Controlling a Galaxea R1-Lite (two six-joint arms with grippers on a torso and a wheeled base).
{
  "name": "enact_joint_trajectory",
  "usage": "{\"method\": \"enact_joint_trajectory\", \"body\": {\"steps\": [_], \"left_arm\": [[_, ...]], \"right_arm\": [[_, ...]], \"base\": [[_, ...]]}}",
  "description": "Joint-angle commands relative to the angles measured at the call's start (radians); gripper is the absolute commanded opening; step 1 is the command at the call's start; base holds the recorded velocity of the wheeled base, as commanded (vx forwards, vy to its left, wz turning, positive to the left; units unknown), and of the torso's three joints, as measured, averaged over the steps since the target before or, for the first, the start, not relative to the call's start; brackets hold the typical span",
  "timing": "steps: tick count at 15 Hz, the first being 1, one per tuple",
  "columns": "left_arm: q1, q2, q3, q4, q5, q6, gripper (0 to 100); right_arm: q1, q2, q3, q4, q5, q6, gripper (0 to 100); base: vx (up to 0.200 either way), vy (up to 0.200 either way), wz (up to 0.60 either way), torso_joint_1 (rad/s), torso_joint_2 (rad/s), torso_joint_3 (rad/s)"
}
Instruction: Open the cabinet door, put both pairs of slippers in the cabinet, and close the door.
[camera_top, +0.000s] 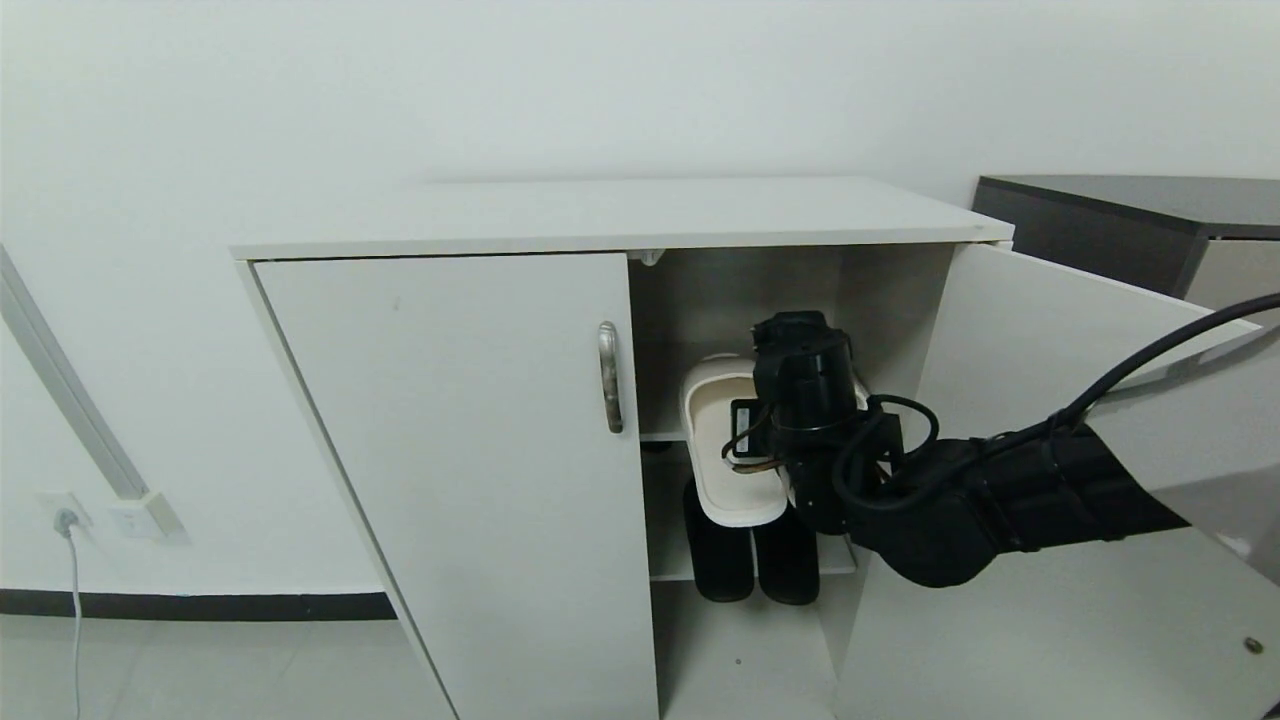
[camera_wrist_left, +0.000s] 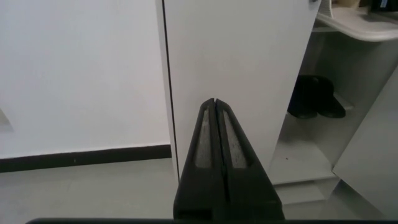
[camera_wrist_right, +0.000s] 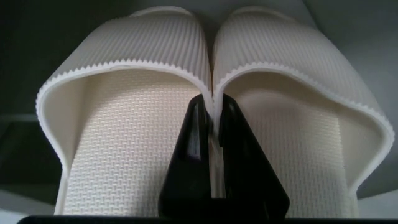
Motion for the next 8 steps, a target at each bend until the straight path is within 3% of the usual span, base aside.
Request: {"method": "enact_joint_trajectory", "body": {"steps": [1, 8], "left_arm": [[0.000, 0.001, 0.000, 0.000, 0.001, -0.002, 0], [0.000, 0.001, 0.000, 0.000, 0.002, -0.002, 0]], "right_arm": [[0.001, 0.004, -0.001, -0.001, 0.000, 0.000, 0], [-0.014, 0.034, -0.055, 0.026, 0.016, -0.024, 0]], "base": [[0.000, 0.000, 0.00, 0.000, 0.00, 0.000], [0.000, 0.000, 0.00, 0.000, 0.00, 0.000]]}}
